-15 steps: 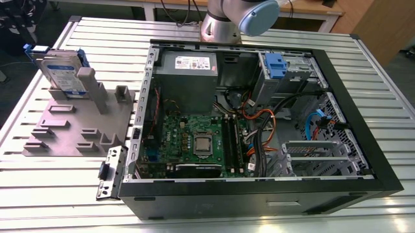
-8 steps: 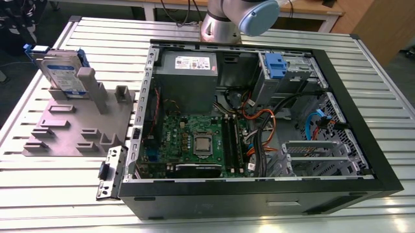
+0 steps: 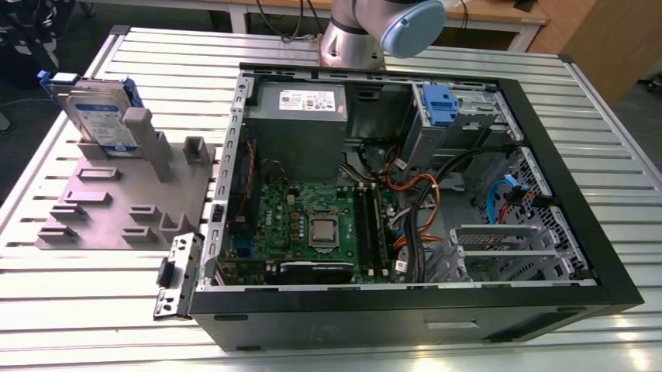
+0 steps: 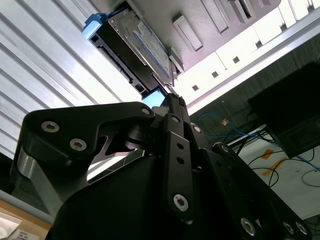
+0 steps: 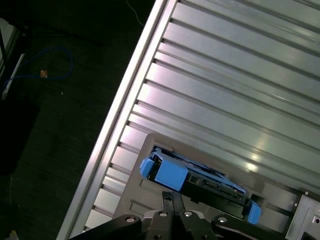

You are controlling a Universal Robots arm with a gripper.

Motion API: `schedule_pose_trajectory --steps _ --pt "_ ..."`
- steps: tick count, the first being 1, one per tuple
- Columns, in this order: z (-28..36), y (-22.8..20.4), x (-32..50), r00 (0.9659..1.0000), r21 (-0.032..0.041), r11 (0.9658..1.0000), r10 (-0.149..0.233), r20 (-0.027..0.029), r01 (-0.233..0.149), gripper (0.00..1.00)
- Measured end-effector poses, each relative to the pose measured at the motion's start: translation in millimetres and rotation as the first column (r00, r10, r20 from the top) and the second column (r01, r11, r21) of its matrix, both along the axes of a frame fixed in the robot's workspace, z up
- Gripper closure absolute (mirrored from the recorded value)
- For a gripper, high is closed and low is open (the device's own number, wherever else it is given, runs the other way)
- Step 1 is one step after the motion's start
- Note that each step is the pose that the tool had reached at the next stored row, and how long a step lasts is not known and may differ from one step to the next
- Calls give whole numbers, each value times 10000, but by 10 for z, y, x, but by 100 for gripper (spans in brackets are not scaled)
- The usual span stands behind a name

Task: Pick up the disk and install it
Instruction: 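Pick up the disk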

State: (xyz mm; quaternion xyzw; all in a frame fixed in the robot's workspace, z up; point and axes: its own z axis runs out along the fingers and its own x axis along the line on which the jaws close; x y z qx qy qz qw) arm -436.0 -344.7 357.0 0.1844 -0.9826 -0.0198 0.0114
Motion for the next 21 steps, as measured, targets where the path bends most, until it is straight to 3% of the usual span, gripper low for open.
schedule_pose_trajectory --steps 21 --pt "0 0 0 9978 0 9978 659 0 -659 89"
